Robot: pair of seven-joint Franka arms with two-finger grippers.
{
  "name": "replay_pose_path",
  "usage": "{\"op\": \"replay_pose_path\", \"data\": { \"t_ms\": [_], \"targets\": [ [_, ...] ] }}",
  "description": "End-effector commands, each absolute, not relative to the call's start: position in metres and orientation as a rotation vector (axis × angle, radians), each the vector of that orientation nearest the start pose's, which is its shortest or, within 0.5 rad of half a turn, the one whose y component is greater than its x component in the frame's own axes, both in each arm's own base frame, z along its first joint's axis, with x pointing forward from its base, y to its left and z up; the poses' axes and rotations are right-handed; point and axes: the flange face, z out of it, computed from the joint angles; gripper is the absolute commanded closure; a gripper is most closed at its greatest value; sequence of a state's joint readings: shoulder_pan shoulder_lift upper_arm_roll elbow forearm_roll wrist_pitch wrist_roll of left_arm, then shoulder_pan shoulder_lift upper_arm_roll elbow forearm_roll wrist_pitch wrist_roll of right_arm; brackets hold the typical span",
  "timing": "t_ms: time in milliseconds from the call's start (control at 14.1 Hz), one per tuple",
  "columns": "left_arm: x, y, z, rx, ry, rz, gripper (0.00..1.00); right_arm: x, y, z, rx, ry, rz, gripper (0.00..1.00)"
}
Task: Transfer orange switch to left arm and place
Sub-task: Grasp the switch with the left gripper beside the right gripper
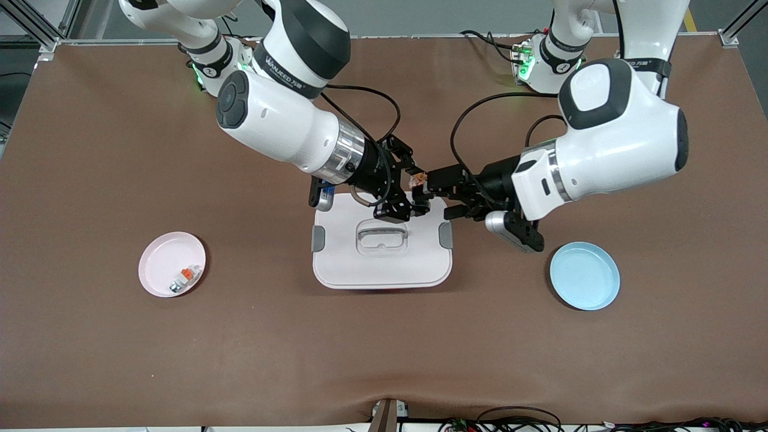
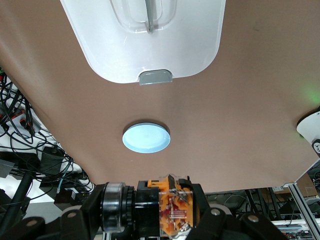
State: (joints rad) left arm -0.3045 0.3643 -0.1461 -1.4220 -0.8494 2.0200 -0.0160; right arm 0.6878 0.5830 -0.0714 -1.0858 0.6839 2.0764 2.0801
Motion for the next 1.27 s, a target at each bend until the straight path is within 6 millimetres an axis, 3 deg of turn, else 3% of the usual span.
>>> {"op": "replay_pose_path", "data": {
  "t_ms": [0,425,566,778,1062,1203],
  "targets": [
    [0.613,-0.325,0.529,2.256,-0.140,0.018,0.10,0.589,0.485,0.548,-1.685,1.870,0.705,1.00],
    [0.601,-0.330,0.519,2.268,-0.164,-0.045,0.19,0.589,0.485,0.548,-1.686,1.869,0.704,1.00],
    [0.596,-0.331,0.525,2.266,-0.173,-0.063,0.32,0.589,0.485,0.548,-1.687,1.867,0.704,1.00],
    [0.589,-0.327,0.531,2.269,-0.204,-0.123,0.61,0.589,0.485,0.548,-1.691,1.865,0.703,1.00],
    [0.581,-0.324,0.538,2.276,-0.230,-0.170,0.61,0.589,0.485,0.548,-1.693,1.863,0.703,1.00],
    [0.581,-0.321,0.540,2.291,-0.239,-0.165,0.71,0.589,0.485,0.548,-1.694,1.862,0.702,1.00]
  ]
}}
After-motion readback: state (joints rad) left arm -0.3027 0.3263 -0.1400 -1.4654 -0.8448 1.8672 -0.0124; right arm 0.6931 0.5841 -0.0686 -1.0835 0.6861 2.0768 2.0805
